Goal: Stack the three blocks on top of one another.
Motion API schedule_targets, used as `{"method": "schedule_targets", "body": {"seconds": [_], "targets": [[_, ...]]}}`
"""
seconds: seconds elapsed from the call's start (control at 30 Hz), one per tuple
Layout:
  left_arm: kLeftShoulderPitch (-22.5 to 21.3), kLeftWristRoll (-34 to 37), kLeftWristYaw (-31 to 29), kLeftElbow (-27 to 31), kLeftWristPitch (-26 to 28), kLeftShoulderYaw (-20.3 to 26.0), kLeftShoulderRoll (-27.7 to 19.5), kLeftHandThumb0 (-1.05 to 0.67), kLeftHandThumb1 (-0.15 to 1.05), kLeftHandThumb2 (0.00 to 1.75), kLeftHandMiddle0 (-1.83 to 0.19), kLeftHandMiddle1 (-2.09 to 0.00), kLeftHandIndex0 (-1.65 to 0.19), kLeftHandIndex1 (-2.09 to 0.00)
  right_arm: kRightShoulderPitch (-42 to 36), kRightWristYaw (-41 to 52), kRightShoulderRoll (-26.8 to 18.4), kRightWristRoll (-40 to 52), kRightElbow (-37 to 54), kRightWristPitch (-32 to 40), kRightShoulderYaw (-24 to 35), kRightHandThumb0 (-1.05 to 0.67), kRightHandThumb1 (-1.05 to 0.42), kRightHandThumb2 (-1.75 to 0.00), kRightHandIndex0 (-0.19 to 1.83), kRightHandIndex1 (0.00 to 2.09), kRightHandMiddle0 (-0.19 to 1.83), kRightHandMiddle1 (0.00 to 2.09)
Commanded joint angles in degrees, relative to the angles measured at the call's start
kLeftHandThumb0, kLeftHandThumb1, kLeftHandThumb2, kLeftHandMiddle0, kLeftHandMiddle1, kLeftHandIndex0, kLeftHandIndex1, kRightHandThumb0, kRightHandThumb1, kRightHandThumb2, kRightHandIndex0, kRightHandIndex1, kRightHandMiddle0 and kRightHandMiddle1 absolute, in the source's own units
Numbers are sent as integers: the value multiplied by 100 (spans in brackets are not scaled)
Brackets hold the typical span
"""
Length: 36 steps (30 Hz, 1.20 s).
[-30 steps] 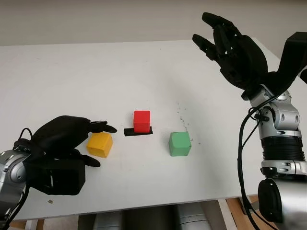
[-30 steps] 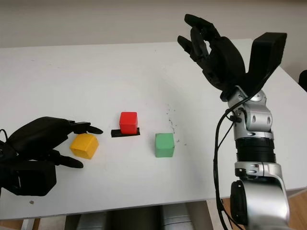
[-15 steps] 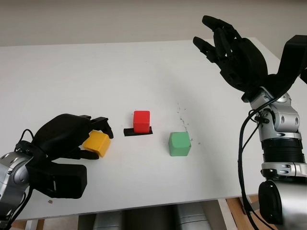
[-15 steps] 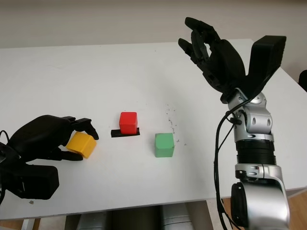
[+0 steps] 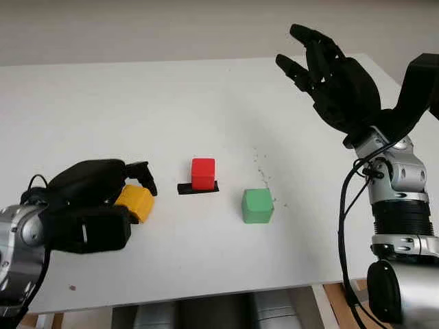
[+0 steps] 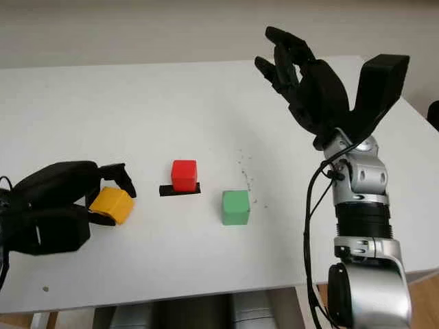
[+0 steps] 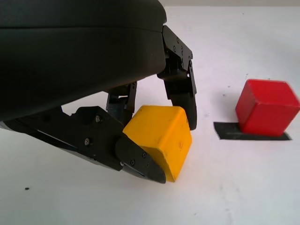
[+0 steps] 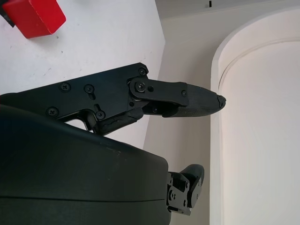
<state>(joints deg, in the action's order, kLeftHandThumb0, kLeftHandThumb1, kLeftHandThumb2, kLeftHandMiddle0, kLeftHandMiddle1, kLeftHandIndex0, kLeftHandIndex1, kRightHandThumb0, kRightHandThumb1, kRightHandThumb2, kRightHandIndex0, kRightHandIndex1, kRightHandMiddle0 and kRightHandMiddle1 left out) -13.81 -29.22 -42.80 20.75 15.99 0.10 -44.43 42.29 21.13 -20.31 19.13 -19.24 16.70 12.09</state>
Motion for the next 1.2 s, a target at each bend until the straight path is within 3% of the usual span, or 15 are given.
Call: {"method": "schedule_targets", "body": {"seconds": [0.0,0.17,0.27,0.5,0.6,0.9,0.97,1.07,1.17], "targets": [[-426,84,-254,182,217,-90,-124,-19,94,6,-62,-153,-43,-126,-45,13,53,61,157,35,27,-61,-105,-49,10,25,-19,66],[-1022,254,-663,95,416,-265,-261,-18,94,5,-60,-162,-43,-125,-78,18,140,69,125,-25,22,-61,-105,-48,10,27,-19,67],[-1344,174,-817,23,492,-447,-367,-21,94,5,-62,-152,-44,-119,-86,-25,182,73,129,-10,30,-60,-105,-48,10,28,-19,68],[-2093,32,-1112,-219,598,-833,-431,-19,93,5,-64,-155,-46,-113,-98,-76,227,82,167,36,35,-60,-105,-46,9,30,-19,68],[-2415,-185,-1171,-287,621,-1047,-402,-19,93,5,-60,-165,-47,-112,-105,-62,235,99,177,38,31,-59,-105,-47,8,31,-19,66],[-3184,-941,-1118,-706,817,-1655,-10,-17,93,6,-39,-175,-43,-118,-124,-192,311,119,243,93,23,-59,-105,-46,8,35,-19,75],[-3298,-1114,-1015,-804,858,-1739,141,-20,92,5,-42,-178,-44,-120,-125,-174,317,111,219,59,17,-59,-105,-45,7,36,-19,75],[-3383,-1288,-795,-939,848,-1814,381,-20,92,5,-43,-163,-42,-124,-124,-153,334,119,185,27,21,-60,-105,-45,6,37,-19,74],[-3405,-1428,-620,-1055,867,-1868,594,-21,91,5,-51,-168,-39,-127,-136,-153,356,122,191,28,22,-59,-105,-45,5,38,-19,72]]}}
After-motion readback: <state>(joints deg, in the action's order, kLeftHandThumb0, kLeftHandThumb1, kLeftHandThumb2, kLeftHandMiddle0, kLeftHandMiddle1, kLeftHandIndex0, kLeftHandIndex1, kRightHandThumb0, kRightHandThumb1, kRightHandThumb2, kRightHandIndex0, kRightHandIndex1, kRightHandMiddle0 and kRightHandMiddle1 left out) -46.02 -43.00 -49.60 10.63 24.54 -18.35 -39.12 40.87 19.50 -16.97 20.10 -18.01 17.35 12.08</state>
